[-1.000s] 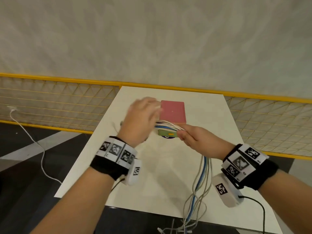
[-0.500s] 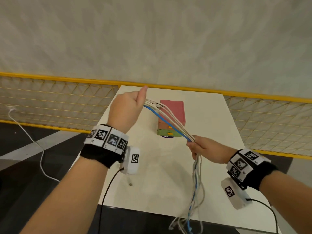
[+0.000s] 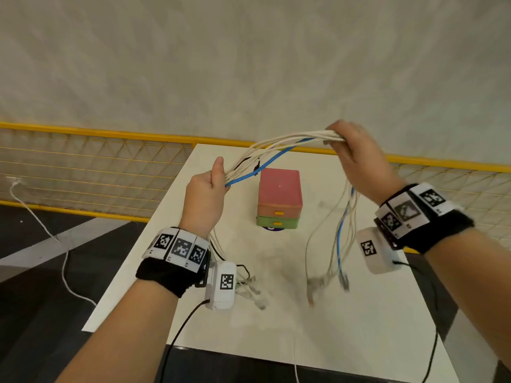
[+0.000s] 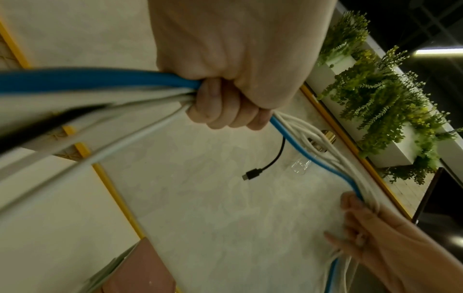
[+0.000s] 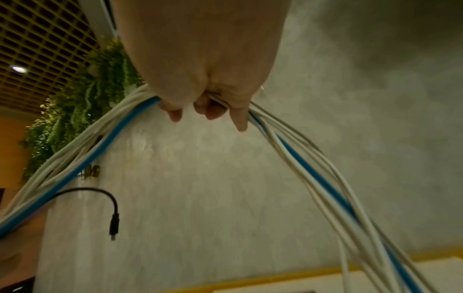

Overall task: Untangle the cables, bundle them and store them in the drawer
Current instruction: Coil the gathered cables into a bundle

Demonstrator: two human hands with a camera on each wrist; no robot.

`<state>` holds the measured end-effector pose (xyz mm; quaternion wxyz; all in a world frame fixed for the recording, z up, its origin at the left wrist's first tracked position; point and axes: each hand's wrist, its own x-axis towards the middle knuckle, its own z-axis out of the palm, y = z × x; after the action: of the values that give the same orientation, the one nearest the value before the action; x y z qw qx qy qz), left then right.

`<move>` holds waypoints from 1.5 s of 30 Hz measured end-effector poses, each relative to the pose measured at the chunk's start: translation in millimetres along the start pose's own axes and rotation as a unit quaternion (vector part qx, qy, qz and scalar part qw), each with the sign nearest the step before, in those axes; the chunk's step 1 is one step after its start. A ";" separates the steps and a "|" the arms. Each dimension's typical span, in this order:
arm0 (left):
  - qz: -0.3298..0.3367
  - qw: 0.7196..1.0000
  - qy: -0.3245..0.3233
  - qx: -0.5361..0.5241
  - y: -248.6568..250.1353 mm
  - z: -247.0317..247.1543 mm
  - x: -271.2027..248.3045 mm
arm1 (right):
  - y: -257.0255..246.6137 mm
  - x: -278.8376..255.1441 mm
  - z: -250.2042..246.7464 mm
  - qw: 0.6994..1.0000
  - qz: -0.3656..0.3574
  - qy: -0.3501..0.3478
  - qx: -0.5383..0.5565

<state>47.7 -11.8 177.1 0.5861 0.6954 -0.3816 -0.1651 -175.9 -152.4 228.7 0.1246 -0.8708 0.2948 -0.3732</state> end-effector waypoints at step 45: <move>0.057 0.928 -0.297 0.218 -65.6 16.0 -22.4 | 15.7 -64.8 17.2 0.975 0.193 -0.104 -0.018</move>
<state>44.4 -5.2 106.3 0.2883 0.7021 -0.6039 -0.2434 -205.6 -125.6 172.6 0.2086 -0.8336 0.4496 -0.2439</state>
